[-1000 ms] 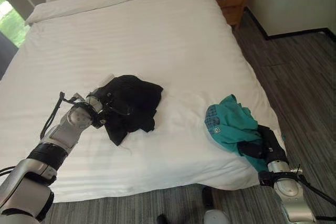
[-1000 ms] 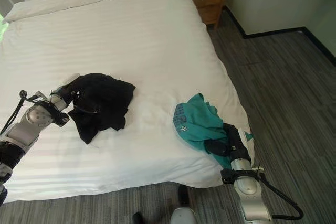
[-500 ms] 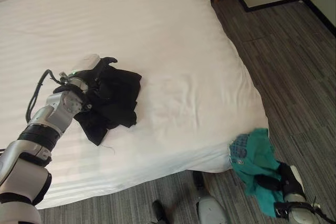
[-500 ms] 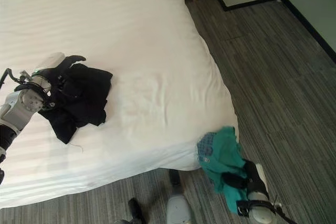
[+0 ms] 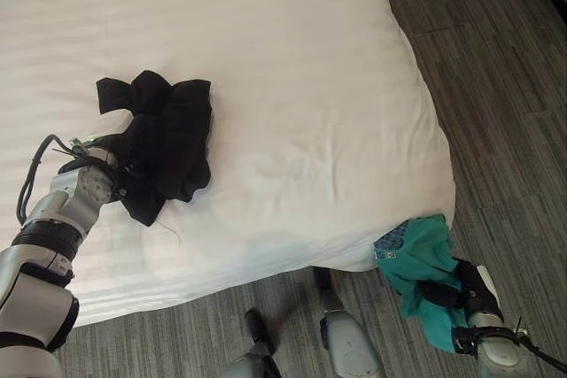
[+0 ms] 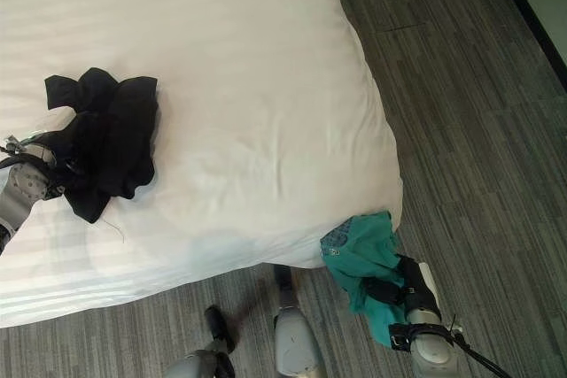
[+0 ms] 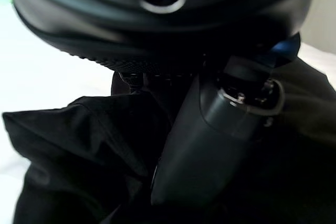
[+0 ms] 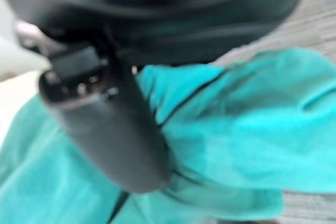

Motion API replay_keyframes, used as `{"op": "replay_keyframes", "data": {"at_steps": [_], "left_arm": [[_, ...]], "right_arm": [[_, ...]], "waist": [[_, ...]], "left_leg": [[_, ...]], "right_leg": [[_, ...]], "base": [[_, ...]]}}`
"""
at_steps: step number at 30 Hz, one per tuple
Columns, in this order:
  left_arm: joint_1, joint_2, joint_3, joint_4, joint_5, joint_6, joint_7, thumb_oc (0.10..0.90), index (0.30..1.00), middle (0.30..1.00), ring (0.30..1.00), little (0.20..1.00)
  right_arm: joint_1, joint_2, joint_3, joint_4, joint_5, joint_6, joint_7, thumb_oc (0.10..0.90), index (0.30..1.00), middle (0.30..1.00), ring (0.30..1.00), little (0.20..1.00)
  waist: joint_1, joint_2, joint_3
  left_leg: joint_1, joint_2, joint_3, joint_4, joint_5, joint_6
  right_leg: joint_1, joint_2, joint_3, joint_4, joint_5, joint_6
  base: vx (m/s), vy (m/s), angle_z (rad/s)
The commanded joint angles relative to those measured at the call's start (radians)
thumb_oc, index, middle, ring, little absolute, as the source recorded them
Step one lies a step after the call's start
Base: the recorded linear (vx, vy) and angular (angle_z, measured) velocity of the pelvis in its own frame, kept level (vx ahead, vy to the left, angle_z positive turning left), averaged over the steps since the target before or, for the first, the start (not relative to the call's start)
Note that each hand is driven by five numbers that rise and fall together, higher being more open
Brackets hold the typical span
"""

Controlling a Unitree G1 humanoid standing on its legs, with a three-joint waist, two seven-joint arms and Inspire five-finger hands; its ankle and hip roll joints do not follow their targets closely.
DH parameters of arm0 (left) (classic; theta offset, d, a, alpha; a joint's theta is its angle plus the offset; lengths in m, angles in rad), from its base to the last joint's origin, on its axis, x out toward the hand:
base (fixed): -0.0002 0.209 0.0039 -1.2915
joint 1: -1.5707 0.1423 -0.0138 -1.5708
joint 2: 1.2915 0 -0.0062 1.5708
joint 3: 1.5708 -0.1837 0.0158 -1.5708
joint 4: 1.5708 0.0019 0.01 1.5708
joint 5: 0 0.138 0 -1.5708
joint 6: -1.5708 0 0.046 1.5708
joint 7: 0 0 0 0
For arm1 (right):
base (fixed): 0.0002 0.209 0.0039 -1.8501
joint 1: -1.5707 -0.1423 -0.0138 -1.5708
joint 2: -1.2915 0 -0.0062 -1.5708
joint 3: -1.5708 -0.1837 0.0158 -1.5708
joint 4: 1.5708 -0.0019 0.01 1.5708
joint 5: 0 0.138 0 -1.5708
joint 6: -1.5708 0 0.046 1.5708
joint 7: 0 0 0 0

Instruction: Pick up bed clothes into laundry basket.

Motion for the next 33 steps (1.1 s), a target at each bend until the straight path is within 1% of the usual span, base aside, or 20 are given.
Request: {"op": "replay_keyframes", "data": {"at_steps": [1,6,8,9,10,11,12,13,14,16,18,19,22,25,26,27,28,29,30,33], "left_arm": [[-0.031,-0.083,-0.078,0.102,0.058,0.002,-0.068,0.4,0.3,0.3,0.3,0.3],[-0.003,-0.143,-0.047,0.053,0.022,-0.003,-0.055,0.4,0.3,0.3,0.3,0.3],[0.03,-0.137,0.0,-0.092,-0.102,-0.025,-0.035,0.4,0.3,0.3,0.3,0.3],[0.067,-0.131,0.043,-0.159,-0.171,-0.029,-0.032,0.4,0.3,0.3,0.3,0.3],[0.124,-0.144,0.123,-0.259,-0.321,-0.056,-0.02,0.4,0.3,0.3,0.3,0.3],[0.132,-0.141,0.129,-0.266,-0.323,-0.053,-0.02,0.4,0.3,0.3,0.3,0.3],[0.194,-0.149,0.19,-0.333,-0.406,-0.07,-0.005,0.4,0.3,0.3,0.3,0.3],[0.339,-0.172,0.31,-0.473,-0.552,-0.093,-0.001,0.4,0.3,0.3,0.3,0.3],[0.419,-0.212,0.388,-0.541,-0.643,-0.11,0.007,0.4,0.3,0.3,0.3,0.3],[0.574,-0.29,0.523,-0.664,-0.745,-0.143,0.015,0.4,0.3,0.3,0.3,0.3],[0.63,-0.315,0.546,-0.693,-0.741,-0.135,0.015,0.4,0.3,0.3,0.3,0.3],[0.721,-0.358,0.63,-0.77,-0.749,-0.148,0.021,0.4,0.3,0.3,0.3,0.3],[0.836,-0.439,0.733,-0.839,-0.757,-0.164,0.047,0.4,0.3,0.3,0.3,0.3],[0.922,-0.519,0.772,-0.891,-0.779,-0.16,0.05,0.4,0.3,0.3,0.3,0.3],[0.952,-0.536,0.783,-0.898,-0.758,-0.16,0.045,0.4,0.3,0.3,0.3,0.3],[0.958,-0.538,0.784,-0.903,-0.755,-0.158,0.046,0.4,0.3,0.3,0.3,0.3],[1.003,-0.567,0.809,-0.914,-0.749,-0.154,0.028,0.4,0.3,0.3,0.3,0.3],[1.009,-0.569,0.811,-0.919,-0.749,-0.151,0.027,0.4,0.3,0.3,0.3,0.3],[1.051,-0.63,0.823,-0.919,-0.78,-0.147,0.014,0.4,0.3,0.3,0.3,0.3],[1.11,-0.685,0.846,-0.947,-0.768,-0.146,0.021,0.4,0.3,0.3,0.3,0.3]], "right_arm": [[-0.052,-0.068,-0.074,-0.091,0.031,-0.072,-0.033,0.4,0.3,0.3,0.3,0.3],[-0.054,-0.065,-0.074,-0.108,0.019,-0.079,-0.044,0.4,0.3,0.3,0.3,0.3],[-0.051,-0.06,-0.081,-0.112,0.012,-0.085,-0.043,0.4,0.3,0.3,0.3,0.3],[-0.049,-0.056,-0.084,-0.119,0.008,-0.084,-0.042,0.4,0.3,0.3,0.3,0.3],[-0.045,-0.045,-0.094,-0.124,0.005,-0.085,-0.037,0.4,0.3,0.3,0.3,0.3],[-0.045,-0.047,-0.092,-0.125,0.005,-0.085,-0.036,0.4,0.3,0.3,0.3,0.3],[-0.044,-0.04,-0.096,-0.13,0.001,-0.087,-0.037,0.4,0.3,0.3,0.3,0.3],[-0.039,-0.025,-0.111,-0.148,-0.013,-0.087,-0.031,0.4,0.3,0.3,0.3,0.3],[-0.037,-0.018,-0.118,-0.146,-0.022,-0.089,-0.032,0.4,0.3,0.3,0.3,0.3],[-0.043,-0.013,-0.155,-0.163,-0.04,-0.087,-0.038,0.4,0.3,0.3,0.3,0.3],[-0.042,-0.017,-0.161,-0.172,-0.049,-0.085,-0.038,0.4,0.3,0.3,0.3,0.3],[-0.064,-0.037,-0.199,-0.199,-0.061,-0.083,-0.041,0.4,0.3,0.3,0.3,0.3],[-0.085,-0.059,-0.247,-0.265,-0.074,-0.096,-0.045,0.4,0.3,0.3,0.3,0.3],[-0.104,-0.055,-0.246,-0.318,-0.076,-0.098,-0.037,0.4,0.3,0.3,0.3,0.3],[-0.111,-0.045,-0.243,-0.345,-0.072,-0.104,-0.026,0.4,0.3,0.3,0.3,0.3],[-0.108,-0.043,-0.243,-0.348,-0.073,-0.102,-0.024,0.4,0.3,0.3,0.3,0.3],[-0.111,-0.028,-0.246,-0.381,-0.063,-0.103,-0.001,0.4,0.3,0.3,0.3,0.3],[-0.107,-0.027,-0.246,-0.385,-0.063,-0.1,0.0,0.4,0.3,0.3,0.3,0.3],[-0.11,0.009,-0.234,-0.43,-0.045,-0.111,0.017,0.4,0.3,0.3,0.3,0.3],[-0.084,0.071,-0.226,-0.447,-0.013,-0.114,0.028,0.4,0.3,0.3,0.3,0.3]], "waist": [[-0.033,-0.041,0.004],[-0.026,-0.043,0.004],[-0.01,-0.036,0.002],[-0.004,-0.033,0.0],[0.011,-0.029,0.001],[0.007,-0.029,-0.001],[0.015,-0.025,-0.003],[0.034,-0.017,-0.009],[0.044,-0.015,-0.015],[0.071,-0.011,-0.028],[0.073,-0.01,-0.039],[0.093,-0.007,-0.061],[0.123,-0.009,-0.097],[0.153,-0.015,-0.131],[0.169,-0.016,-0.138],[0.167,-0.016,-0.139],[0.189,-0.02,-0.157],[0.185,-0.02,-0.158],[0.214,-0.025,-0.174],[0.24,-0.03,-0.195]], "left_leg": [[-0.002,0.034,-0.035,0.007,-0.027,-0.023],[0.0,0.034,-0.038,0.007,-0.033,-0.022],[0.009,0.033,-0.049,0.007,-0.037,-0.022],[0.007,0.032,-0.054,0.007,-0.033,-0.023],[0.013,0.032,-0.06,0.007,-0.039,-0.022],[0.009,0.032,-0.06,0.007,-0.034,-0.023],[0.012,0.032,-0.066,0.007,-0.034,-0.023],[0.019,0.031,-0.076,0.007,-0.036,-0.023],[0.023,0.03,-0.08,0.007,-0.037,-0.023],[0.04,0.029,-0.087,0.007,-0.046,-0.022],[0.042,0.028,-0.088,0.007,-0.043,-0.021],[0.059,0.027,-0.093,0.007,-0.048,-0.02],[0.075,0.024,-0.108,0.007,-0.051,-0.017],[0.082,0.019,-0.134,0.007,-0.05,-0.013],[0.084,0.017,-0.141,0.007,-0.049,-0.011],[0.086,0.017,-0.142,0.007,-0.049,-0.011],[0.09,0.012,-0.157,0.007,-0.049,-0.008],[0.092,0.012,-0.161,0.007,-0.049,-0.008],[0.098,0.008,-0.179,0.007,-0.048,-0.004],[0.116,0.003,-0.198,0.007,-0.05,0.001]], "right_leg": [[0.054,-0.027,0.008,0.048,-0.103,0.106],[0.058,-0.026,0.012,0.045,-0.105,0.105],[0.071,-0.028,0.005,0.043,-0.115,0.101],[0.073,-0.031,0.0,0.041,-0.114,0.098],[0.083,-0.033,-0.007,0.04,-0.12,0.098],[0.08,-0.033,-0.007,0.04,-0.116,0.097],[0.088,-0.035,-0.012,0.037,-0.116,0.095],[0.103,-0.036,-0.02,0.031,-0.119,0.093],[0.109,-0.036,-0.024,0.029,-0.12,0.091],[0.134,-0.038,-0.031,0.022,-0.128,0.089],[0.14,-0.039,-0.033,0.019,-0.124,0.086],[0.165,-0.039,-0.039,0.015,-0.13,0.082],[0.201,-0.044,-0.059,0.013,-0.14,0.078],[0.23,-0.047,-0.088,0.013,-0.147,0.074],[0.241,-0.048,-0.096,0.014,-0.151,0.072],[0.243,-0.048,-0.098,0.013,-0.152,0.072],[0.262,-0.048,-0.115,0.014,-0.158,0.069],[0.265,-0.049,-0.118,0.014,-0.159,0.069],[0.282,-0.048,-0.137,0.023,-0.169,0.065],[0.316,-0.049,-0.162,0.027,-0.182,0.059]], "base": [[0.0,0.0,0.0],[0.0,0.0,0.01],[0.0,0.0,0.0],[0.0,0.0,0.0],[0.0,0.0,0.0],[0.0,0.0,0.0],[0.0,0.0,0.0],[0.0,0.0,0.0],[0.0,0.0,0.0],[0.03,-0.012,-0.09],[0.03,-0.015,-0.01],[0.05,-0.007,0.25],[0.05,-0.027,0.16],[0.0,-0.052,0.19],[0.0,-0.029,0.4],[0.0,-0.027,0.29],[0.0,-0.016,0.25],[0.0,-0.034,0.25],[0.01,-0.019,0.29],[0.01,-0.014,0.31]]}}
